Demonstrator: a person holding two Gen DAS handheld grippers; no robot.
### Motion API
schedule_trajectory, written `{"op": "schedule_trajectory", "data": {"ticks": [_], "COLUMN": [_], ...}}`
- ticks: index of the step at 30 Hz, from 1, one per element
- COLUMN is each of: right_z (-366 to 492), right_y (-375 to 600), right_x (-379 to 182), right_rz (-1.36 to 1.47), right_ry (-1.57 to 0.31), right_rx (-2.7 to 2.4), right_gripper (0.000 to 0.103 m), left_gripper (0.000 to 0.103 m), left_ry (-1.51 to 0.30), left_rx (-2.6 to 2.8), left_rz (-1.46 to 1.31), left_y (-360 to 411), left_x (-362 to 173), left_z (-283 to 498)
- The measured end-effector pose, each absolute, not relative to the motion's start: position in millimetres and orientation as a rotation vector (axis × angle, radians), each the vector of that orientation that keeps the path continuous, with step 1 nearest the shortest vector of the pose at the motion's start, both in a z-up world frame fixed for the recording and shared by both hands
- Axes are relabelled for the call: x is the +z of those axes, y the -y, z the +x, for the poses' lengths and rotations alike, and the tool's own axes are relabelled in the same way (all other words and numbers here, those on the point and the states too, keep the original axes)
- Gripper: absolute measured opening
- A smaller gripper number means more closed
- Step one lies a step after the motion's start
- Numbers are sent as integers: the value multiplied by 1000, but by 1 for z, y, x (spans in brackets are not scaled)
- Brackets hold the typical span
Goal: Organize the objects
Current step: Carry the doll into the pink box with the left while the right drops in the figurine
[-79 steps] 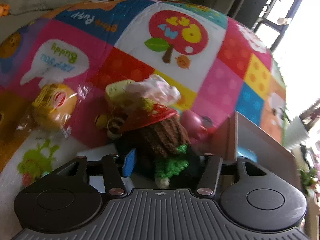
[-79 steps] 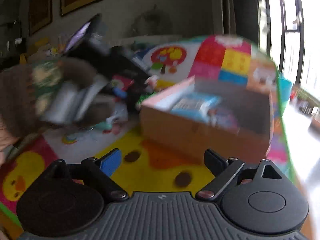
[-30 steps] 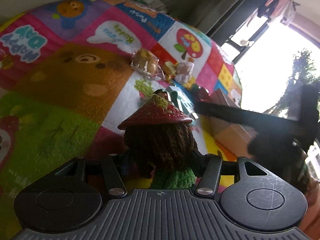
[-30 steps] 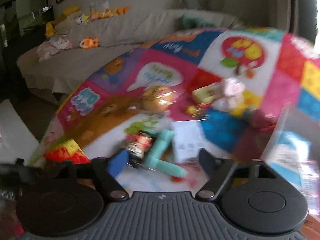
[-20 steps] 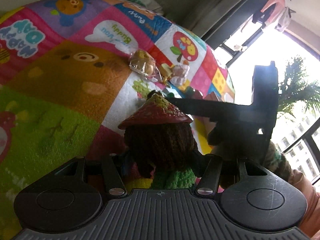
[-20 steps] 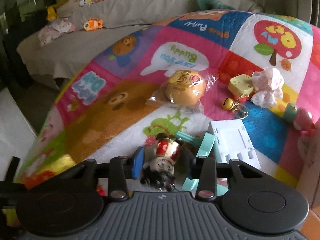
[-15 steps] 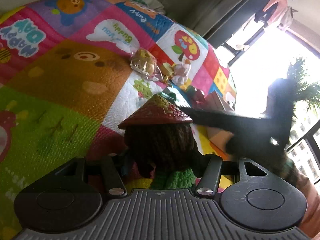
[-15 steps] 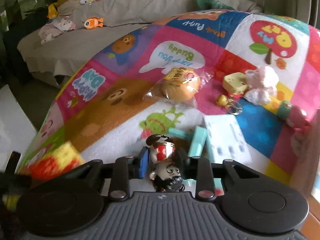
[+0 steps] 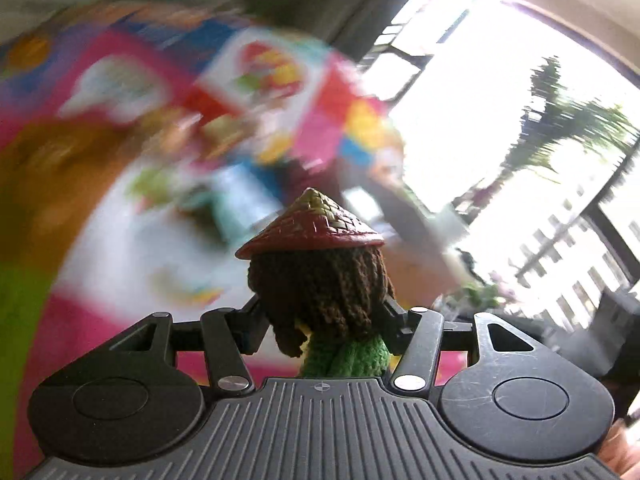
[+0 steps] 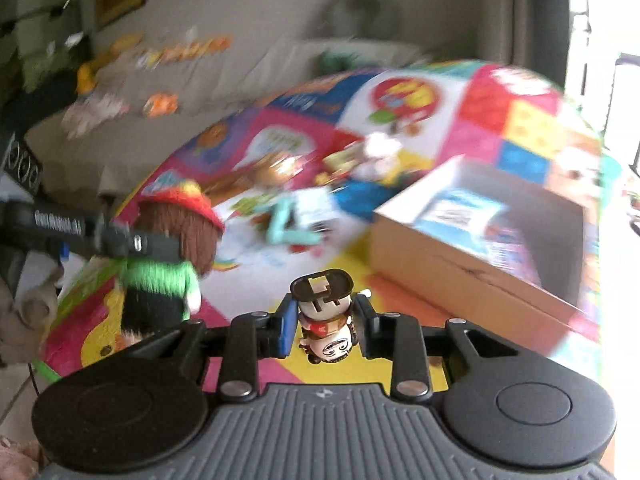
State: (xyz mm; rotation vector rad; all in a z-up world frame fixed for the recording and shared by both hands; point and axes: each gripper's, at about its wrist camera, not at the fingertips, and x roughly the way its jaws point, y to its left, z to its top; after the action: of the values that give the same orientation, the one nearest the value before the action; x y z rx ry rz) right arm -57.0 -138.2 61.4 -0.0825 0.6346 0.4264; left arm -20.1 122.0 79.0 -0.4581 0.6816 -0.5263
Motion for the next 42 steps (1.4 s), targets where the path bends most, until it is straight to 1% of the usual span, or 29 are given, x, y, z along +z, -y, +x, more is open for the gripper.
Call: {"op": "schedule_trajectory", "data": {"ticks": [4, 8, 10, 13, 16, 17, 18, 19, 20, 23, 27, 30, 33, 35, 39, 40, 41, 42], "right_z": [-77, -86, -88, -94, -97, -97, -96, -95, -94, -87, -84, -82, -74, -61, -2, 23, 40, 59], "right_y": [179, 200, 209, 220, 229, 232, 235, 237, 239, 243, 243, 246, 256, 265, 274, 274, 275, 276], "right_x": [67, 60, 56, 52, 47, 45, 42, 40, 38, 33, 32, 37, 59, 83, 138, 148, 153, 156], "right_rz": [17, 74, 103, 147, 152, 148, 149, 154, 160, 178, 180, 188, 225, 241, 184, 164, 151, 143], "right_ry": [-566, -530, -520, -501, -485, -486, -491, -498, -503, -515, -525, -528, -503, -467, -429, -459, -483, -500], "right_rx": [391, 358, 339, 317, 288, 280, 277, 276, 275, 269, 271, 273, 287, 296, 201, 157, 128, 82], "right_gripper": [29, 29, 29, 29, 29, 29, 29, 29, 29, 29, 29, 29, 29, 29, 30, 38, 55, 60], "left_gripper": [60, 61, 61, 61, 61, 62, 62, 58, 51, 51, 51, 50, 50, 50, 50, 50, 50, 50], "left_ry": [-577, -502, -507, -606, -678, -735, -800, -840, -858, -833, -749, -677, -636, -634, -671, -673, -674, -676], "left_rx": [-621, -663, -695, -706, -659, -672, -706, -735, -752, -744, -693, -666, -636, -618, -608, -598, -585, -568], "left_rz": [-330, -138, -43, 101, 268, 295, 303, 298, 292, 253, 57, -68, -131, -164, -220, -232, -241, -252], "left_y": [-66, 1, 34, 74, 98, 102, 104, 103, 101, 89, 54, 26, 2, -12, -31, -38, -43, -48], "left_x": [131, 150, 142, 115, 85, 77, 71, 66, 64, 71, 96, 105, 102, 91, 75, 72, 69, 66], "left_z": [18, 74, 103, 138, 149, 151, 150, 148, 145, 133, 121, 101, 78, 64, 46, 43, 39, 40]}}
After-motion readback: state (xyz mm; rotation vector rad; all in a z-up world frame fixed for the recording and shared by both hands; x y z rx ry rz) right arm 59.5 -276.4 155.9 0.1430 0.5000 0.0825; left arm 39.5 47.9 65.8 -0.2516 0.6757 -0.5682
